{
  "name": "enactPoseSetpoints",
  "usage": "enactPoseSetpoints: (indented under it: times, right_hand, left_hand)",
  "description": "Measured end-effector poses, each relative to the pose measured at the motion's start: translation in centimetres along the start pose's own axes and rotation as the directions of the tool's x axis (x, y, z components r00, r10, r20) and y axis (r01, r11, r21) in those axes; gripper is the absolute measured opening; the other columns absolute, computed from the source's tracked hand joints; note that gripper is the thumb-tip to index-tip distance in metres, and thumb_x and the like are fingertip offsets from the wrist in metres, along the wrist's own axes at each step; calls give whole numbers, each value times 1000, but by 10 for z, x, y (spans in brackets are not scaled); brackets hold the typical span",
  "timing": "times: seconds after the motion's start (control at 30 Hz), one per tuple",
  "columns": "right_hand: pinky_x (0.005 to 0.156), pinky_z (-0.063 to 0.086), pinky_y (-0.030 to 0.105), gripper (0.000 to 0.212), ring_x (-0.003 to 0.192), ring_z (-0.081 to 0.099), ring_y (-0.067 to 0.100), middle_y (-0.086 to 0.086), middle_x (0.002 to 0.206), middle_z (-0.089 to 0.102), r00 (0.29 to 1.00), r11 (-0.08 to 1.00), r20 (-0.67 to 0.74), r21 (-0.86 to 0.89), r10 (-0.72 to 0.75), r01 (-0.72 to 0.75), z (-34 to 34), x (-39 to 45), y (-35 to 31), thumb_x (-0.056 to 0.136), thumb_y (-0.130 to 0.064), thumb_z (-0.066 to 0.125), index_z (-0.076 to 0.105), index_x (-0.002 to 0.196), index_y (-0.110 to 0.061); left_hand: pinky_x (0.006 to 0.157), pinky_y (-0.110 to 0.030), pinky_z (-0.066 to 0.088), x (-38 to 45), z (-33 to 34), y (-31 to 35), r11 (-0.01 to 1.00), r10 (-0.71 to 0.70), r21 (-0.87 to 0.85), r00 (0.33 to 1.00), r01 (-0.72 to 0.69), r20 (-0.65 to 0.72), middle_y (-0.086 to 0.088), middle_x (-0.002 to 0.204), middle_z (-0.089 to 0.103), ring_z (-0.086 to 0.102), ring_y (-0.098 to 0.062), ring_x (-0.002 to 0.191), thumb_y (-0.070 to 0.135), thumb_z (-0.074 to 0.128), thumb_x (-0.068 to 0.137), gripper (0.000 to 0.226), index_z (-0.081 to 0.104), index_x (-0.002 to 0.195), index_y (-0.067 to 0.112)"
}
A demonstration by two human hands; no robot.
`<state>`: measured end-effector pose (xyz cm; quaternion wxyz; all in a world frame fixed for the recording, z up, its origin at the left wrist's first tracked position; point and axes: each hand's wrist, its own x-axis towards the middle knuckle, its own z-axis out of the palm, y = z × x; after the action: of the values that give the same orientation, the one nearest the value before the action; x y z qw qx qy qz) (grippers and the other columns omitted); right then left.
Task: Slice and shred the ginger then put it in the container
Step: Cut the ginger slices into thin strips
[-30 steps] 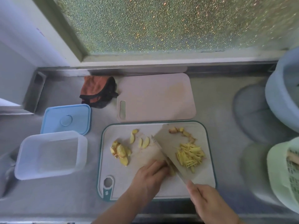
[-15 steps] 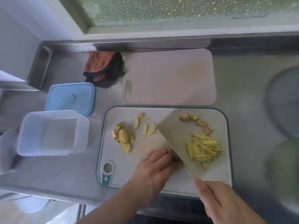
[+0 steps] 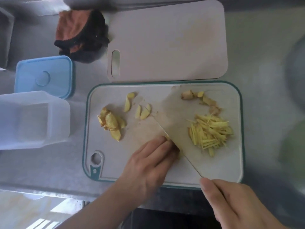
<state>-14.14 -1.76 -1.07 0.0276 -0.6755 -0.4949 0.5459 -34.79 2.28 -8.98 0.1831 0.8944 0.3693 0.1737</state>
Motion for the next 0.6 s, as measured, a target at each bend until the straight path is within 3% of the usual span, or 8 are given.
enactPoseSetpoints:
  times: [0.3, 0.6]
  right_hand:
    - [52, 36, 18, 69, 57, 54, 7, -6, 53, 53, 1000, 1000, 4, 0, -15, 15, 0, 2, 4, 62, -85, 9, 49, 67, -28]
    - [49, 31, 19, 70, 45, 42, 8, 0, 47, 39, 999, 999, 51, 44, -14, 12, 7, 12, 11, 67, -84, 14, 40, 60, -19]
  left_hand:
    - [101, -46, 52, -3, 5, 3, 999, -41, 30, 999, 40, 22, -17, 129, 66, 58, -35, 128, 0, 71, 91, 27, 71, 118, -3]
    - [100, -45, 52, -4, 8, 2, 999, -37, 10, 999, 37, -9, -18, 125, 68, 62, -35, 123, -2, 67, 94, 18, 73, 111, -4]
